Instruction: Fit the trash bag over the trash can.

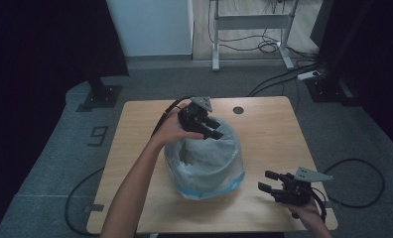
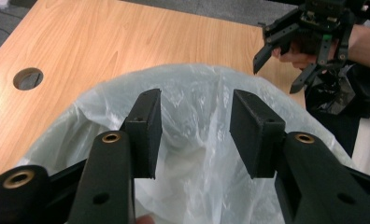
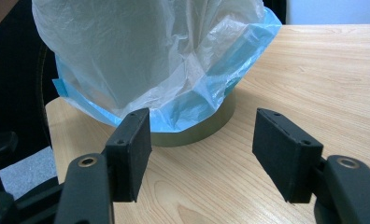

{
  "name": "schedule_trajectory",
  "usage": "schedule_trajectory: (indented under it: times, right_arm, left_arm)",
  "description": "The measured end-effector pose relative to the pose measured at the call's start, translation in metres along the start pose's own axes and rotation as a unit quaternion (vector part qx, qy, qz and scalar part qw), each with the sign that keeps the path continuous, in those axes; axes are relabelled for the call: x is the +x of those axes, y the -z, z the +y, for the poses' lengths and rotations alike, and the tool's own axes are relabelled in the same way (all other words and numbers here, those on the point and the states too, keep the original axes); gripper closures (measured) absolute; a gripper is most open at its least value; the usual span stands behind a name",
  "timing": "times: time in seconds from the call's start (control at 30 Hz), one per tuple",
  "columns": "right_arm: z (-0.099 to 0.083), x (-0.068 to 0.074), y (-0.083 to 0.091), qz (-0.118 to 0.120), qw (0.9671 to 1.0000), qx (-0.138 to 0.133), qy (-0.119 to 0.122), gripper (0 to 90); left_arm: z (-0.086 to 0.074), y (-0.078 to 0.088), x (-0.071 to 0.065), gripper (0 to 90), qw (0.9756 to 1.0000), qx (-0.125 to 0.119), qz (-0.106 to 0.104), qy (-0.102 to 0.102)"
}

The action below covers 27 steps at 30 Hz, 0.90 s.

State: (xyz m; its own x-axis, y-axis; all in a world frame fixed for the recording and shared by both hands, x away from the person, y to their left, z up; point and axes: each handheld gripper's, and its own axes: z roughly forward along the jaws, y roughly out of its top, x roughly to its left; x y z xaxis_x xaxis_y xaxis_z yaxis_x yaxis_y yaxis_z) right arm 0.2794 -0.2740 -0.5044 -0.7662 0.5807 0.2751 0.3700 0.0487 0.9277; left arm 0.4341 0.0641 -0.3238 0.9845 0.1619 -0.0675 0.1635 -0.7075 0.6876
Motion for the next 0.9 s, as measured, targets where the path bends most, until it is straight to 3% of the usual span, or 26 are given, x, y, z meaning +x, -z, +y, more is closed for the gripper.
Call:
schedule_trajectory:
  times: [0.13,0.33,0.63,0.77,0.9]
  right_arm:
    - [0.0,0.0,-0.001,0.0,1.0,0.0,0.0,36.6]
    - [-0.001,0.001,-0.002,0.0,1.0,0.003,0.001,36.6]
    - [-0.001,0.0,0.0,-0.002,1.0,0.0,-0.001,36.6]
    - [-0.001,0.0,0.0,-0.002,1.0,0.002,0.0,36.6]
    - [-0.001,0.0,0.001,-0.003,1.0,0.001,-0.001,36.6]
  left_arm:
    - [0.002,-0.005,0.002,52.6,1.0,0.001,-0.001,0.007]
    - [0.003,-0.026,0.003,53.2,0.9986,0.05,0.005,0.012]
    - [0.004,-0.046,0.004,54.7,0.9957,0.091,0.008,0.015]
    - [0.004,-0.045,0.002,52.3,0.9961,0.085,0.017,0.014]
    - [0.003,-0.026,0.0,51.4,0.9981,0.057,0.019,0.01]
